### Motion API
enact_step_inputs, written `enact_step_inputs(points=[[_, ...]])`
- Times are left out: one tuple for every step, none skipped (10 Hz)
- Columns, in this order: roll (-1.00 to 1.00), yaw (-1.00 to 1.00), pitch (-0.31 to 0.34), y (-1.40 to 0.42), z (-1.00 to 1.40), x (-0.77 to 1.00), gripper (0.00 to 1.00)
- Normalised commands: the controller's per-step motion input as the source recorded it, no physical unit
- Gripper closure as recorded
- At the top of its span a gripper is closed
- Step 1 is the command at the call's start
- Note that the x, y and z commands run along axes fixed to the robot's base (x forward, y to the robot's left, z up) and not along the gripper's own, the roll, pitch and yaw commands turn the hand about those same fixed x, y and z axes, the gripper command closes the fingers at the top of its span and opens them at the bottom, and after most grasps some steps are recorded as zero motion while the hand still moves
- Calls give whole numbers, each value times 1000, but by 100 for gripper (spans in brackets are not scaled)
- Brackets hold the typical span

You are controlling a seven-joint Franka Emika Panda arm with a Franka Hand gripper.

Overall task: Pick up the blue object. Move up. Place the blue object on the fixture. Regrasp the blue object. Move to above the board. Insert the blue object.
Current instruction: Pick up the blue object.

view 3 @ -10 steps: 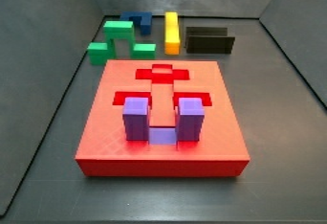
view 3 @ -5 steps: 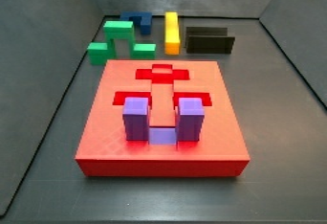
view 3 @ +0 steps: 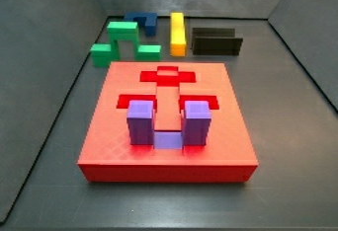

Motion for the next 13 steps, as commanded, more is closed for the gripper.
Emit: enact_step_inputs(points=[[19,0,0,0,0,0,0],[63,26,0,-17,0,0,0],[14,0,0,-46,0,0,0],[9,0,-24,-29,-20,-126,0],[71,0,0,-26,-154,0,0],[214,6,17,-243,-371,-86,0],[264,71,23,-677,-506,-89,0],[180,91,0,-591,-443,-86,0],[24,89,19,177,-260,340,0],[19,0,13,497,-129,446,0],[94,-54,9,649,-117,240,0],[7,-80,33,803,-94,403,0],[9,0,0,751,-283,446,0]])
